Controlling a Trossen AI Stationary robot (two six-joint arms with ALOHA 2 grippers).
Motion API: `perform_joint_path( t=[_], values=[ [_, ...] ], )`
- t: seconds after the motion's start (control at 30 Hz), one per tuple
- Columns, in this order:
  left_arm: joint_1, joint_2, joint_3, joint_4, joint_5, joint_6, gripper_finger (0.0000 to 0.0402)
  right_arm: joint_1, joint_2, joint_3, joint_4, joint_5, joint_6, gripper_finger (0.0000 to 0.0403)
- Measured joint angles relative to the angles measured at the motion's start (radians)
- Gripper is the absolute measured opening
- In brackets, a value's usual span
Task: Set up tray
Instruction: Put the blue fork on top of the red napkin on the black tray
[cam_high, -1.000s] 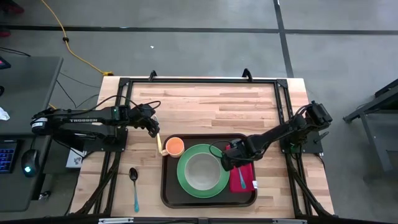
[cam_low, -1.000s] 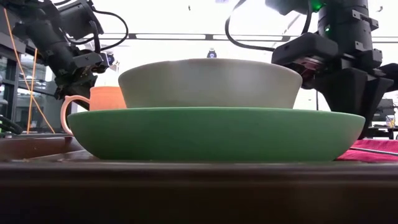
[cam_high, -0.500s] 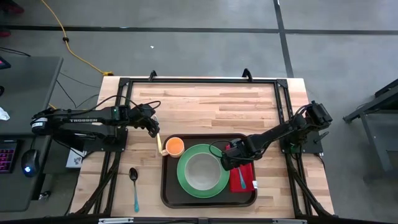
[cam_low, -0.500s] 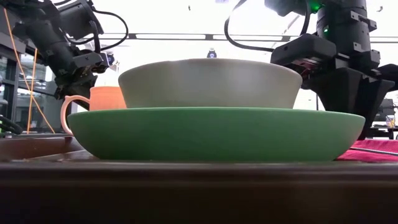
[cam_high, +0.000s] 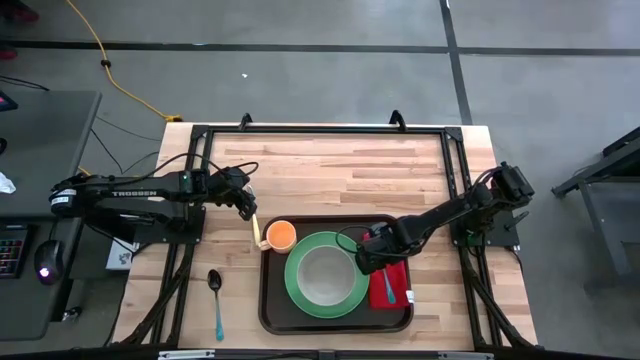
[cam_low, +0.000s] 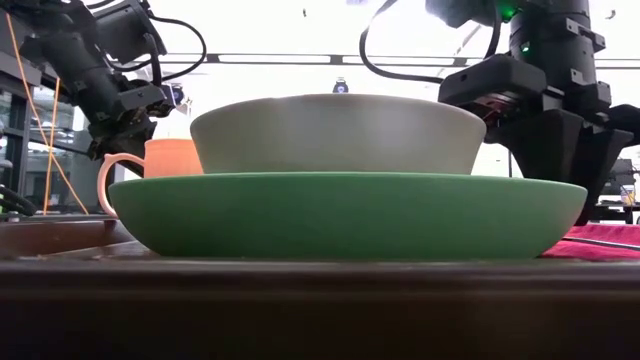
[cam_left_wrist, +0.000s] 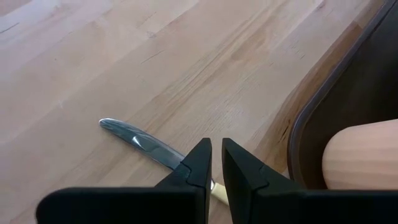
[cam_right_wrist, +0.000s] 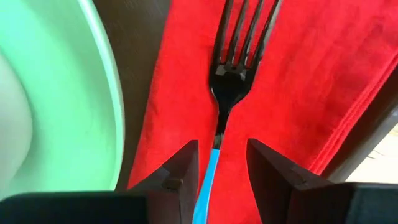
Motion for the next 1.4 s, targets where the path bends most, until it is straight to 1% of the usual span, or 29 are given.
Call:
perform_joint_path(
  t=[0.27,0.63,1.13,1.4],
  values=[
    [0.0,0.0,0.0,0.0,-0.002,0.001,0.0067,-0.026,0.0,0.0,0.006,-0.004,-0.044,0.0113],
    [0.0,0.0,0.0,0.0,-0.025,0.002,0.0067,-0.026,0.0,0.0,0.006,-0.018,-0.042,0.0113],
    [0.0,0.0,0.0,0.0,-0.031,0.018,0.0067,-0.019,0.001,0.0,0.015,-0.008,-0.033,0.0113],
    [0.0,0.0,0.0,0.0,-0.038,0.018,0.0067,-0.014,0.001,0.0,0.015,0.014,-0.036,0.0113]
  ],
)
